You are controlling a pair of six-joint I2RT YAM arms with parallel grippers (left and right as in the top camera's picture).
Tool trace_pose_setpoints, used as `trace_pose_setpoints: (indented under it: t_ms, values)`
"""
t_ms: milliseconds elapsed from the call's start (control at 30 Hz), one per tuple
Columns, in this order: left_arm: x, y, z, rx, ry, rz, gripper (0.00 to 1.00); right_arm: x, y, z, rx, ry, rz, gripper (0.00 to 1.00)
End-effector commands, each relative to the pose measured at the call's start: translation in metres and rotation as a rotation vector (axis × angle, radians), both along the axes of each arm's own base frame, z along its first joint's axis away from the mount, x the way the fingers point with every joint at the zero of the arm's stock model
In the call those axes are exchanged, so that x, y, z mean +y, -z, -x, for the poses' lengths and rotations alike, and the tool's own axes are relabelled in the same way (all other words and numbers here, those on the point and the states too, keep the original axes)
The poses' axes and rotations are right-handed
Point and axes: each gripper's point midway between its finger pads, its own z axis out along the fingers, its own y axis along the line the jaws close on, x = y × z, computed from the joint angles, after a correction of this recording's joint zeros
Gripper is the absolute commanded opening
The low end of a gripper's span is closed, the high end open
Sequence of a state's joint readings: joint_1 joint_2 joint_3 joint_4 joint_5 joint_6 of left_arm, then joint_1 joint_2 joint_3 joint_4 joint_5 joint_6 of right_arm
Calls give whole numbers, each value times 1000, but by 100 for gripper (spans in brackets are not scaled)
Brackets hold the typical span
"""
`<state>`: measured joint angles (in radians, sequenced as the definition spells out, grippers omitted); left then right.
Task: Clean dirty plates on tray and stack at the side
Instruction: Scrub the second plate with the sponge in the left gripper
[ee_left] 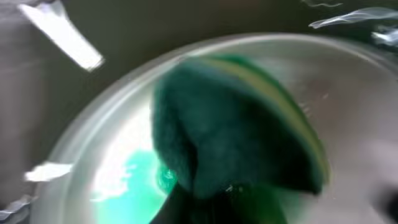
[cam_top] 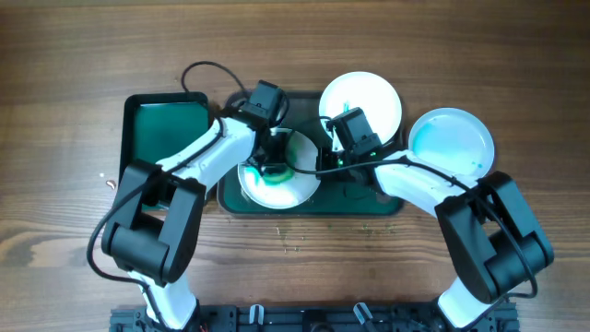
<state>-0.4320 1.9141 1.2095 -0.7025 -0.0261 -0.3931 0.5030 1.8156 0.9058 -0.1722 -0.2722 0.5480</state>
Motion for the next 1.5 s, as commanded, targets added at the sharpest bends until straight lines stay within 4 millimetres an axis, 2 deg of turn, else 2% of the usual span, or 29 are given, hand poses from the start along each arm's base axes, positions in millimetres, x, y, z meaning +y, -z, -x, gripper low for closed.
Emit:
trace_pose_setpoints:
  t_ms: [0,100,133,200,267,333,400,533,633,667,700,767,800,867,933,967,1067,1133,1200,1233,1333,1400,1467]
  values:
    - [90,4,16,-11,-236,-425,4,0,6,2,15,-11,7,4]
    - [81,9,38,97,-212,-375,4,0,6,1,14,-11,7,4]
    - [60,15,47,170,-132,-258,4,0,6,2,15,-12,7,4]
    - [4,18,62,278,100,52,4,1,6,2,15,-12,7,4]
    - [-51,-1,79,323,339,402,4,1,6,2,15,-12,6,4]
    - [-81,-21,85,298,477,617,4,0,6,2,17,-12,7,4]
    - [-87,-22,75,244,499,637,4,0,7,3,24,-12,11,4]
    - [-91,-19,51,134,516,610,4,-1,7,4,26,-12,12,4]
    - [-75,-6,14,9,443,444,4,-1,7,4,26,-12,12,4]
    - [-65,-2,2,-28,404,373,4,-1,7,4,26,-12,12,4]
    - [-44,4,-16,-77,315,255,4,-1,7,4,26,-12,12,4]
    - [-13,8,-33,-120,182,109,4,-1,7,4,26,-12,12,4]
    - [9,9,-39,-139,94,15,4,-1,7,4,26,-12,12,4]
    - [57,6,-40,-142,-67,-182,4,-1,7,4,25,-12,12,4]
    - [79,1,-32,-117,-131,-276,4,-1,7,4,25,-12,12,4]
    - [82,0,-26,-88,-137,-287,4,-1,7,4,24,-12,12,5]
    - [76,-3,5,75,-125,-246,4,-1,7,3,24,-11,11,4]
    - [61,-4,33,217,-110,-150,4,0,7,4,25,-11,11,4]
    - [44,-8,52,312,-83,-51,4,0,7,5,32,-15,8,4]
    - [35,-12,55,330,-45,2,4,0,7,6,35,-15,9,4]
    - [9,-36,49,321,44,156,4,-2,5,8,41,-14,15,4]
    - [-1,-65,31,256,60,235,4,-6,3,10,42,-7,33,4]
    - [-1,-93,10,165,54,265,4,-9,-1,12,40,-12,45,4]
